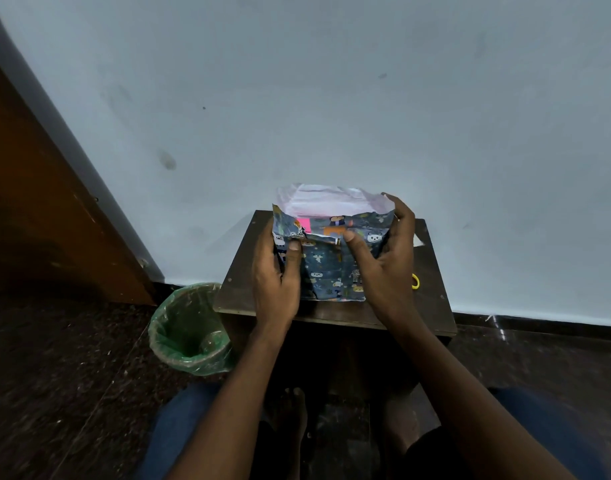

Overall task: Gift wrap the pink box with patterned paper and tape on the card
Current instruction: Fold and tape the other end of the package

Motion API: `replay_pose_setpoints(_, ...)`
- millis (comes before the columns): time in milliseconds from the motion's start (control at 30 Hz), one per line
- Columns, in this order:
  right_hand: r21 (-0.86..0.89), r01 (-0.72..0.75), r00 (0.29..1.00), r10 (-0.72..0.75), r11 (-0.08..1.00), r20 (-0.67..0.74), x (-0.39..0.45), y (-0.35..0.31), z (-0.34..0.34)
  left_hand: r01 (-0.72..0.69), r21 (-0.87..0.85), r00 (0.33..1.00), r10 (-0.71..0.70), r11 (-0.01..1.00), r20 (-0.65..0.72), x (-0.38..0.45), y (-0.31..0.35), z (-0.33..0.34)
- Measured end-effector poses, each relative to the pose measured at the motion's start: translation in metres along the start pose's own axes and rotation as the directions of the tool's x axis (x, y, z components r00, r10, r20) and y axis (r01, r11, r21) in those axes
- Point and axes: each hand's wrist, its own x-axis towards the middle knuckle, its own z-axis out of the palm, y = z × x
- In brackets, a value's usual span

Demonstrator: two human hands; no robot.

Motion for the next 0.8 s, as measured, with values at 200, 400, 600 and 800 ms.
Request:
replay_pose_setpoints(200,0.111,-0.065,0.996,0.071,0.992,-0.049,0.0,0.002,0.002,-0.156,0.093,0.975,0.168,0.983,-0.144,0.007,0.009,-0.001)
replay_pose_setpoints(400,0.097,-0.044,0.994,0.053,0.994,-0.092,-0.002,-0.001,0.001,-0.082,-0.053,0.977,0.07,0.995,-0.199,0.012,0.015,-0.005)
replay_pose_setpoints(600,0.088,-0.043,0.994,0.052,0.995,-0.099,-0.008,-0.004,-0.005,-0.086,-0.002,0.99,0.086,0.996,-0.114,0.011,0.01,-0.017)
replay_pose_setpoints(800,0.038,-0.033,0.999,0.034,0.999,-0.032,-0.017,-0.005,-0.013,-0.097,-0.006,0.989,0.096,0.995,-0.113,-0.001,0.012,-0.019)
